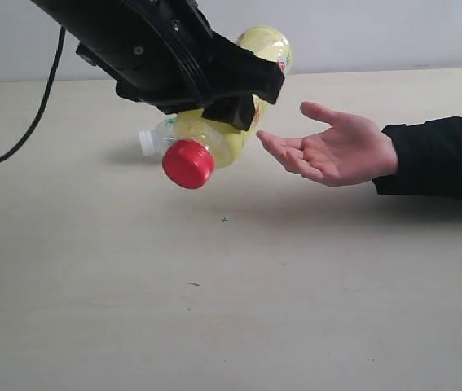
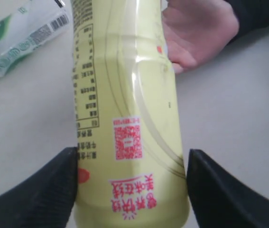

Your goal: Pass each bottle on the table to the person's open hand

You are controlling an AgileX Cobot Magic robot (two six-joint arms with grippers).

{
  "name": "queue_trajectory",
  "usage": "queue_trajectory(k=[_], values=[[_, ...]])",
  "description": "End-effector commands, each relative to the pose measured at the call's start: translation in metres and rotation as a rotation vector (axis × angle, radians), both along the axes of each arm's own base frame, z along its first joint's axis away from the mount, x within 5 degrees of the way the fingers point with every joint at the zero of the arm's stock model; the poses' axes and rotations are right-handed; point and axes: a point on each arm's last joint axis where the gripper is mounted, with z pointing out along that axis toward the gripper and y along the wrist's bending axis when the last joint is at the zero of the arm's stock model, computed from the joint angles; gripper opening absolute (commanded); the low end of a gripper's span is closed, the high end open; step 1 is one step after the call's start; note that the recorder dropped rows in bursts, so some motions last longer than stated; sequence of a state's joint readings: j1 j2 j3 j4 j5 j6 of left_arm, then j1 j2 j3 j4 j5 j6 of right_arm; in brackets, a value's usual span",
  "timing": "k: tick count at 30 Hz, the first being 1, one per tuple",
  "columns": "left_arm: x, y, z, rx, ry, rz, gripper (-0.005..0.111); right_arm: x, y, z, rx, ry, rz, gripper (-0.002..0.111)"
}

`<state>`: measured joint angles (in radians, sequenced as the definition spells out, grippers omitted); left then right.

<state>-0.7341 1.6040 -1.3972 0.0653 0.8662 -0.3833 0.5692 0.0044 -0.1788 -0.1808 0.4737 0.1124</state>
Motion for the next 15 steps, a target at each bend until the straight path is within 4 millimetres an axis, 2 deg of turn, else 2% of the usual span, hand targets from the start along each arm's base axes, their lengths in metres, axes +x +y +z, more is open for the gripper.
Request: queue_trajectory(k=[1, 6, 15], values=[[-0.005, -0.018, -0.013, -0.076, 0.021, 0.051, 0.000, 0.000, 0.000, 0.000, 0.000, -0.013, 0.004, 0.001], [-0.008, -0.038, -0.024, -0.137, 0.027, 0.072, 0.000, 0.000, 0.000, 0.000, 0.000, -0.013, 0.004, 0.001], [-0.003, -0.059, -0.040, -0.242, 0.022, 0.141, 0.000, 0.000, 0.000, 0.000, 0.000, -0.013, 0.004, 0.001]])
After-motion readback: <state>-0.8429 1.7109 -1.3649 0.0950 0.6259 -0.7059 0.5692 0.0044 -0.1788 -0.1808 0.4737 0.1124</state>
